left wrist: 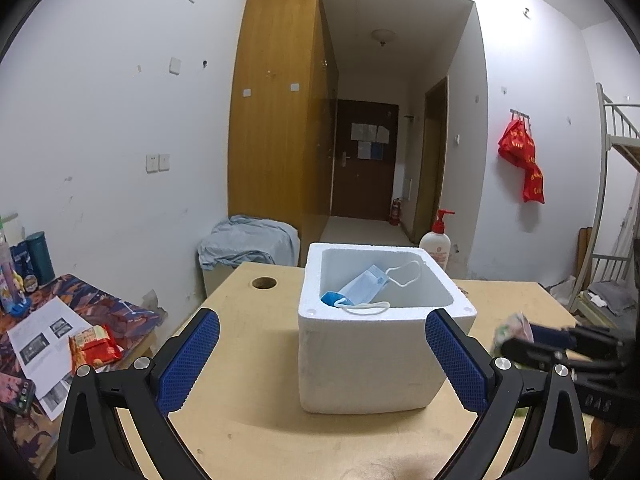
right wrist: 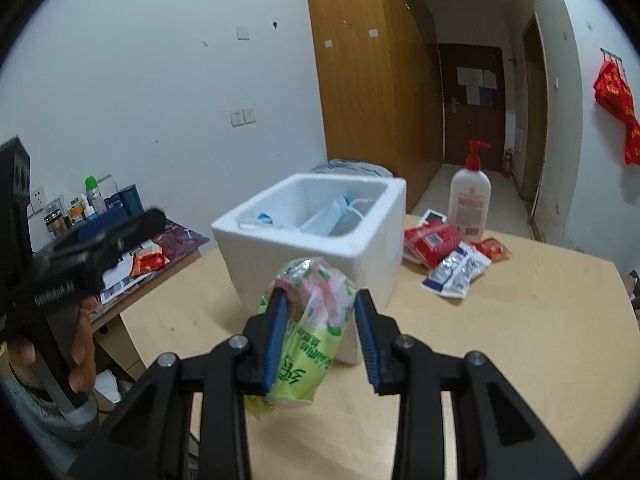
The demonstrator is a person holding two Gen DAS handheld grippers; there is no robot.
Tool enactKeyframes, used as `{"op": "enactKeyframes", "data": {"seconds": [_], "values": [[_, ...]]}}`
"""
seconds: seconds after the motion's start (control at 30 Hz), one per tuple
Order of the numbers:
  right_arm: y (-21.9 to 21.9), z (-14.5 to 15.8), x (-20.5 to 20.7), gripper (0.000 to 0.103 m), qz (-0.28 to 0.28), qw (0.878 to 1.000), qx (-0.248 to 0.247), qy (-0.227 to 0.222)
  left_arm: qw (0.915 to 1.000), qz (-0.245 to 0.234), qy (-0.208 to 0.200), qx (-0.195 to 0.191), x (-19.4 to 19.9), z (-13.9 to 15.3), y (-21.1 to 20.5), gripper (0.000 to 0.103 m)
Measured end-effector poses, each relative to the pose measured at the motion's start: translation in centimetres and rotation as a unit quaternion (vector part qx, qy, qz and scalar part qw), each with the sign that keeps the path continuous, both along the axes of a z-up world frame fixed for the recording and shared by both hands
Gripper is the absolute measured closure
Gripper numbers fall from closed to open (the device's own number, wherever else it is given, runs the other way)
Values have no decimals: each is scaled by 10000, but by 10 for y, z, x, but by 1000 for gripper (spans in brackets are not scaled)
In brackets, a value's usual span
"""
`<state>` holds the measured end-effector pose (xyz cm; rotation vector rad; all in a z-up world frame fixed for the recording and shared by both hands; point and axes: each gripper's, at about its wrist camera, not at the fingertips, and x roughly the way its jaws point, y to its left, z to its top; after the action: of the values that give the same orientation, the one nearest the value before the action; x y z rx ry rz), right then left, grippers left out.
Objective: Organize soft objects
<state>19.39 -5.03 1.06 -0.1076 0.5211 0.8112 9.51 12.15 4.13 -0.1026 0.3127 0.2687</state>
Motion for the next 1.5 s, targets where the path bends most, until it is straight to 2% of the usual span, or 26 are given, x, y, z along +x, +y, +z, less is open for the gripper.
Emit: {"op": "enactKeyframes", "data": {"seconds": [0.2, 0.8, 1.33, 1.43, 1.47, 1.5], "values": [[12, 13, 8, 65, 68, 9999, 70, -118, 10000, 42, 26, 62, -3, -5, 0, 0], [52, 42, 52, 65, 164, 9994, 245, -163, 9999, 69, 120, -75, -1, -15, 13, 0], [88, 35, 92, 64, 135, 9997, 105, 151, 9996, 103, 247, -134, 8, -21, 20, 0], [90, 34, 95, 57, 116, 9996, 113, 216, 9994, 136, 257, -160, 9, -22, 22, 0], [90, 34, 96, 47, 104, 9997, 90, 225, 9994, 138, 261, -173, 9, -23, 22, 0], [90, 33, 96, 42, 85, 9997, 90, 232, 9994, 135, 273, -175, 10, -23, 22, 0]]}}
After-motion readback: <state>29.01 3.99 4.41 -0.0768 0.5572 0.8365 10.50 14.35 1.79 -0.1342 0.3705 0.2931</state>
